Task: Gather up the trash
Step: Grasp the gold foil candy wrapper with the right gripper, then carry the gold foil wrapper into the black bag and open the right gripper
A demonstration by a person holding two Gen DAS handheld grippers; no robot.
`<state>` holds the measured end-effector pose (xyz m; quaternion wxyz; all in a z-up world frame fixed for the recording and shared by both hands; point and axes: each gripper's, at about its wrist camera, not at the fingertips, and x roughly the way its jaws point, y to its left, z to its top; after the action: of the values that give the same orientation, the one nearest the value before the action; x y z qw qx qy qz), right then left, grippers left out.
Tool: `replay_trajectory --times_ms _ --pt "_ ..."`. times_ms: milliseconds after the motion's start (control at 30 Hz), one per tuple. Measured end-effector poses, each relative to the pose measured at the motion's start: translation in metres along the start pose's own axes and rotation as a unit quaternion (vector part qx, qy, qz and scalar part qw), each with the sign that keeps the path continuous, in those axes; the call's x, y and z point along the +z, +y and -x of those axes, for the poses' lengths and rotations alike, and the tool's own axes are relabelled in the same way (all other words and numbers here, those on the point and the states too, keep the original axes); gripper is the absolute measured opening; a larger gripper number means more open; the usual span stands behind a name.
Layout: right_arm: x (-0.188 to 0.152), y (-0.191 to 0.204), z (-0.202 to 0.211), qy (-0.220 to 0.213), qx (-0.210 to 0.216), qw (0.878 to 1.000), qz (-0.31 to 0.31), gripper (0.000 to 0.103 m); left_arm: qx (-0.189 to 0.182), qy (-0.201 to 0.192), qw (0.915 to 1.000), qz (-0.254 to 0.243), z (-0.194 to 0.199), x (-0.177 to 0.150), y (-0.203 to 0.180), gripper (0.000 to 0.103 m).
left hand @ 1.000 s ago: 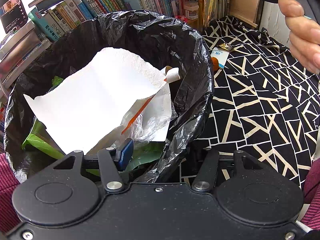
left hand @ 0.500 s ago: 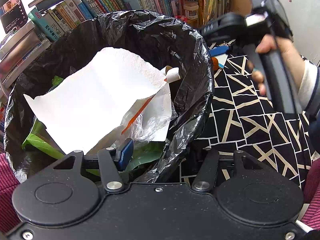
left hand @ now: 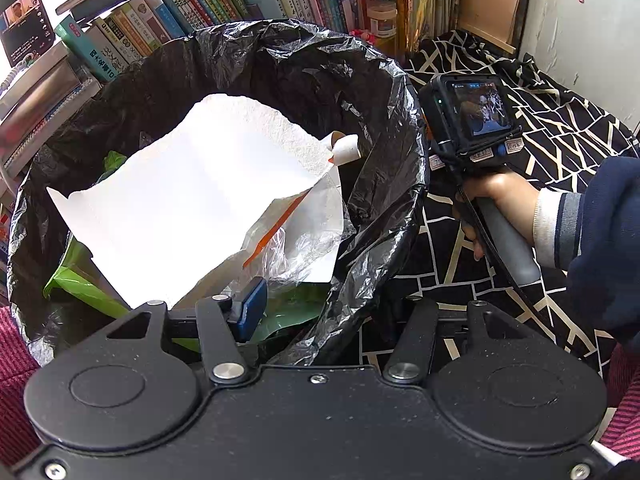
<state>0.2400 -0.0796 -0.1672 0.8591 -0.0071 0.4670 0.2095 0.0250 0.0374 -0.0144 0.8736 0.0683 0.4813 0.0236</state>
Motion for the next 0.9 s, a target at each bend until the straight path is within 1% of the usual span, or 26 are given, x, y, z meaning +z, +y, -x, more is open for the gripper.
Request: replay_trajectory --times_ms 33,67,100,133,333,433,533,633,700,800,900 --pt "-0.001 0.001 0.001 -0.003 0.000 1.000 0.003 0.054 0.000 0.001 1.0000 0.000 0.000 0.000 0.000 0.053" --pt "-0.001 0.000 0.002 -0.004 0.002 1.000 0.003 0.044 0.000 0.001 1.0000 0.000 0.000 0.000 0.000 0.053" --pt "0.000 -0.001 0.003 -0.003 0.006 1.000 -0.002 0.019 0.000 0.001 1.0000 0.000 0.000 0.000 0.000 0.053" --pt "0.001 -0.002 0.002 0.002 0.010 1.000 -0.008 0.009 0.000 0.001 1.0000 0.000 0.000 0.000 0.000 0.053" --pt "0.014 -0.003 0.024 -0.027 0.018 0.999 -0.024 0.008 0.001 0.000 1.0000 -0.002 0.000 0.000 0.000 0.053" --pt "0.028 -0.007 0.043 -0.054 0.026 0.997 -0.049 0.008 0.001 -0.001 1.0000 -0.002 0.000 0.000 0.000 0.053" --pt "0.044 -0.012 0.073 -0.089 0.045 0.992 -0.074 0.008 0.001 -0.001 1.0000 -0.002 0.000 0.000 0.000 0.053" --pt "0.062 -0.014 0.107 -0.129 0.081 0.984 -0.089 0.008 0.002 -0.001 1.0000 -0.003 0.000 0.000 0.000 0.053" --pt "0.070 -0.013 0.130 -0.156 0.111 0.978 -0.087 0.009 0.002 -0.001 1.0000 -0.003 0.000 0.000 0.000 0.053" --pt "0.079 -0.002 0.161 -0.187 0.156 0.968 -0.065 0.009 0.002 -0.001 1.0000 -0.002 0.000 0.000 0.000 0.053" --pt "0.084 0.012 0.183 -0.197 0.201 0.959 -0.035 0.010 0.002 -0.001 1.0000 -0.003 0.000 0.000 0.000 0.053"
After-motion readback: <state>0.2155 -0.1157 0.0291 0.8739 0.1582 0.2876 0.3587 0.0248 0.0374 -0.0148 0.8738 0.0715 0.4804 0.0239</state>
